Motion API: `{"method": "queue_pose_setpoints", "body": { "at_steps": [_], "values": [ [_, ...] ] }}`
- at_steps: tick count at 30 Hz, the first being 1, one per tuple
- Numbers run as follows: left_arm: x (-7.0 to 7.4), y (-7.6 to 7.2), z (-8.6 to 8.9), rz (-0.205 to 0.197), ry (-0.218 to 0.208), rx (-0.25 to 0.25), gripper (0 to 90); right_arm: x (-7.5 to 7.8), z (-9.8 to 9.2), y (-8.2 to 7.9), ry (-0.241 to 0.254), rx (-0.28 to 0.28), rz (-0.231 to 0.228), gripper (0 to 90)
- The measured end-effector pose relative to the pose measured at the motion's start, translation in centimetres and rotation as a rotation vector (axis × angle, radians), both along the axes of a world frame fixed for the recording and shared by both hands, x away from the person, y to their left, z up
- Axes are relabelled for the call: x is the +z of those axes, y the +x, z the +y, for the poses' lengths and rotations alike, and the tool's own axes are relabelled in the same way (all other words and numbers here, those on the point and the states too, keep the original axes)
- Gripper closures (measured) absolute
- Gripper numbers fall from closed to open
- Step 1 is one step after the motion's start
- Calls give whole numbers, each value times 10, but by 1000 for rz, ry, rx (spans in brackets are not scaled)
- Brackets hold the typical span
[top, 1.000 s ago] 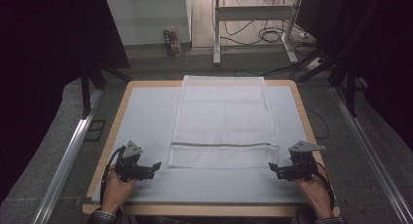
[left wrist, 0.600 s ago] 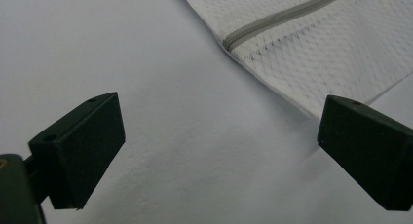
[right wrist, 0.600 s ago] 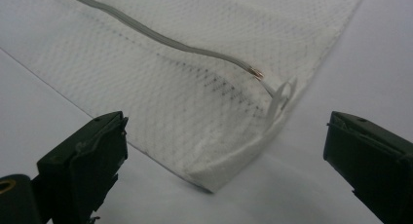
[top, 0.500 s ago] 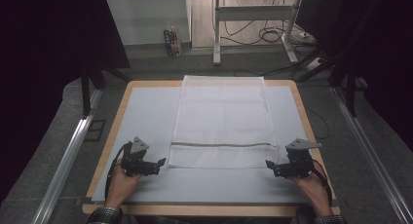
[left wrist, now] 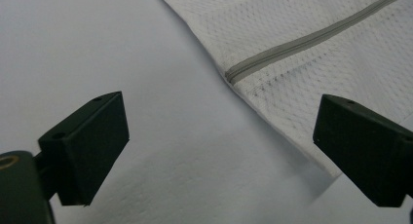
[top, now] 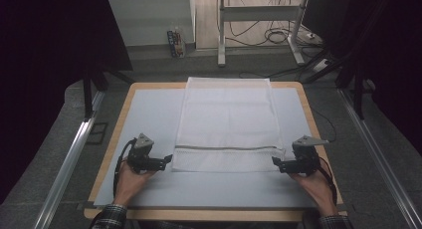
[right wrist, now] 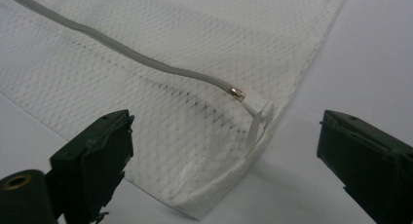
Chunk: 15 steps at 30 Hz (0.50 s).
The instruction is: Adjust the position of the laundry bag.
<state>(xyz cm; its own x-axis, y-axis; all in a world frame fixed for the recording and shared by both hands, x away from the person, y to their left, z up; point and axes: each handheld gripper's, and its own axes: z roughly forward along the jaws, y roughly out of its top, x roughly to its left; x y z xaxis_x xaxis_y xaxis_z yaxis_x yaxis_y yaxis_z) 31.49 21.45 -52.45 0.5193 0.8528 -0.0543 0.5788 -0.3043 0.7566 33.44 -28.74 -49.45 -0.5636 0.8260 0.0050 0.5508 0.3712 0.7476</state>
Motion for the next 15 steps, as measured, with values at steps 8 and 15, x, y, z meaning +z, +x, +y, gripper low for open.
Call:
{"method": "queue_pose_setpoints", "body": {
  "at_steps": [8,15],
  "values": [
    [6,13,-9,7,9,-25,156,6,4,4,-54,4,-6,228],
    [7,24,-11,16,24,-44,219,6,5,13,-60,-15,-15,238]
  ]
}}
